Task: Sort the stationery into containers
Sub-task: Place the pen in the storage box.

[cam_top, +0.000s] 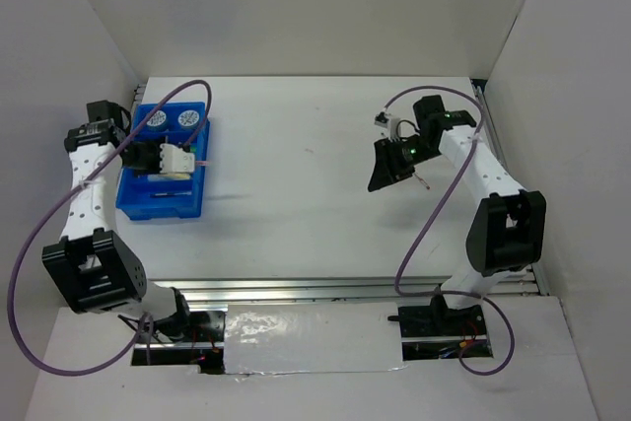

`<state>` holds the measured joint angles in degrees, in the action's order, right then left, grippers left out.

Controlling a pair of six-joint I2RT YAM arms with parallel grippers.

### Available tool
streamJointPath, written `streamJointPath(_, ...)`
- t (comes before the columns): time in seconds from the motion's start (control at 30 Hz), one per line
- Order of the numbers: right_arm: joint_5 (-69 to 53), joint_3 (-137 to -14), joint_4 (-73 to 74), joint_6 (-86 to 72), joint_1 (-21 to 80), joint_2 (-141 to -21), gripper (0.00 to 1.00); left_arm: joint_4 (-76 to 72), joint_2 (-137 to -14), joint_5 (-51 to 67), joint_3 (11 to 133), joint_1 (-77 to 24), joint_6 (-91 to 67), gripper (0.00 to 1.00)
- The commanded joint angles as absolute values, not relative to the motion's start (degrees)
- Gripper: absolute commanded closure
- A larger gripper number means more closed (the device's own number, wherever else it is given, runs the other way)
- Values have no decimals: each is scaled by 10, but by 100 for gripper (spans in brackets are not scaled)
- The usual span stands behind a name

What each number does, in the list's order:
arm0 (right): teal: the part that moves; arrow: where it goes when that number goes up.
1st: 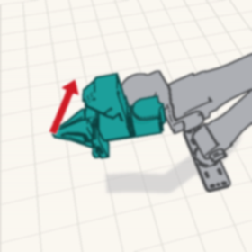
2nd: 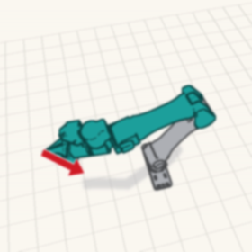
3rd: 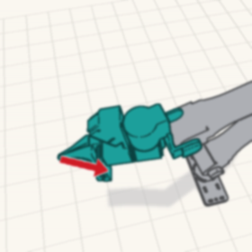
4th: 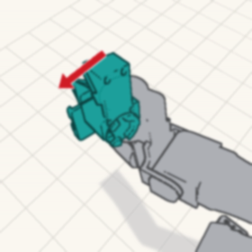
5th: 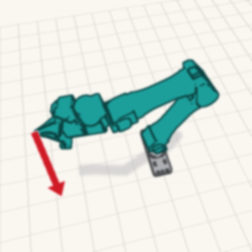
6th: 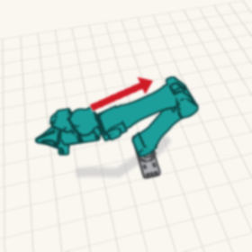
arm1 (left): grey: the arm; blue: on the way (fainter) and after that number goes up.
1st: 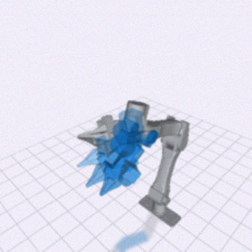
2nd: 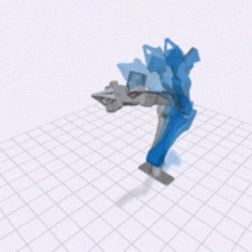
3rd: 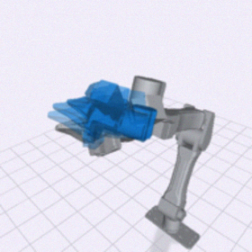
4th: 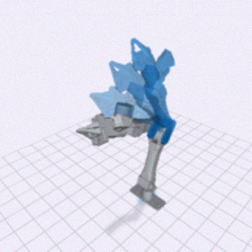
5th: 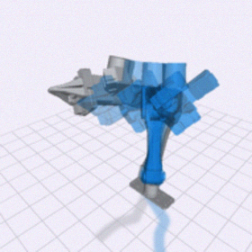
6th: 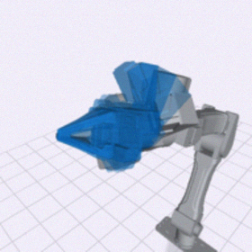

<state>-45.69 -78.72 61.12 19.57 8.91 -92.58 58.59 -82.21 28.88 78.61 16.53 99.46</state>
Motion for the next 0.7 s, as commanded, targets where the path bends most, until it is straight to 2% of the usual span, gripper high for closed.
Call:
streamJointPath(0.0, -447, -796, 583, 216, 59, -915, 50, 629, -828, 306, 801, 211, 1128, 100)
streamJointPath(0.23, -431, -838, 579, 195, 5, -957, 49, 595, -861, 284, 799, 279, 1169, 100)
streamJointPath(0.37, -373, -807, 518, 126, -37, -904, 49, 604, -886, 298, 832, 309, 1183, 100)
streamJointPath(0.53, -282, -781, 544, 149, -63, -846, 49, 635, -896, 300, 840, 330, 1220, 99)
streamJointPath(0.67, -277, -772, 532, 155, -76, -831, 48, 633, -893, 271, 803, 340, 1260, 99)
